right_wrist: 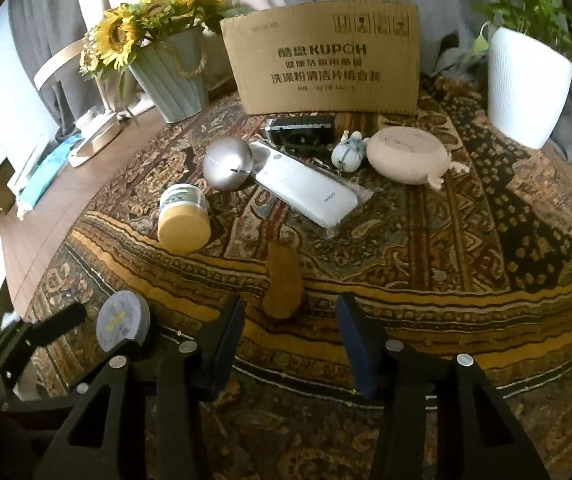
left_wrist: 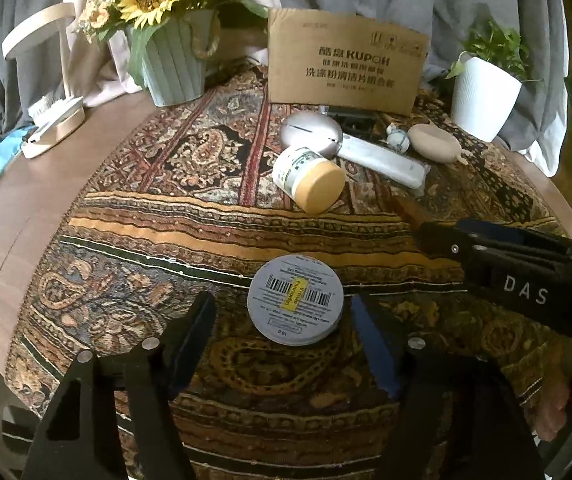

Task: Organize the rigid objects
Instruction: 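Lower the left gripper onto the round silver-lidded tin and close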

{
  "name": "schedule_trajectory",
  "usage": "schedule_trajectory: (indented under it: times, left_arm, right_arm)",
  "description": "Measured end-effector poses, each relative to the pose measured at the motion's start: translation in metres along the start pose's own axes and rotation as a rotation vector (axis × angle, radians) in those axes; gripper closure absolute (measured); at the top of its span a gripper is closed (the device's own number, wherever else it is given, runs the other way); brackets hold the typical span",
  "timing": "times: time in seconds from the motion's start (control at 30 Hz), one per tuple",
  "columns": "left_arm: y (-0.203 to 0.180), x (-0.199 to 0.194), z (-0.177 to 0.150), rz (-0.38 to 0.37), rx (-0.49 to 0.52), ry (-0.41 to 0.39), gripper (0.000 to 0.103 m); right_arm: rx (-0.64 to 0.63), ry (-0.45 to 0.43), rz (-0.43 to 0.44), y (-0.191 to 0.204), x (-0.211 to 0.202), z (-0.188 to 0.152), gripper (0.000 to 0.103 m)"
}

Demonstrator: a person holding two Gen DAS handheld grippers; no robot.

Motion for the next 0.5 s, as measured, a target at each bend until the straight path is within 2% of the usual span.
schedule_trajectory:
  times: [0.07,0.4,0.5]
  left_arm:
    - [-0.001,0.003,-0.001,-0.004,-0.003,0.006,0.04]
    - [-0.002,0.012,0.002,-0.009,-0.015,0.013,0.052]
    - [-0.001,0.014,0.004,-0.009,-0.024,0.017,0.052]
  right_arm:
    - [0.001,0.003,0.006,0.001,0.004,0.002,0.056]
    - [-0.022,0.01,-0.017,-0.001,0.017,0.006,0.07]
    - [-0.047,0.012,-0.031,0.0,0.017,0.005,0.079]
Point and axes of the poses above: each gripper's, at about its wrist camera, not at the fingertips, and x roughly the way its jaws point, y to its left, z to its top, the point moved 9 cm from there along x, roughly the way its jaws point, and after that the axes turned 2 degrees about z, right-handed, at the moved point
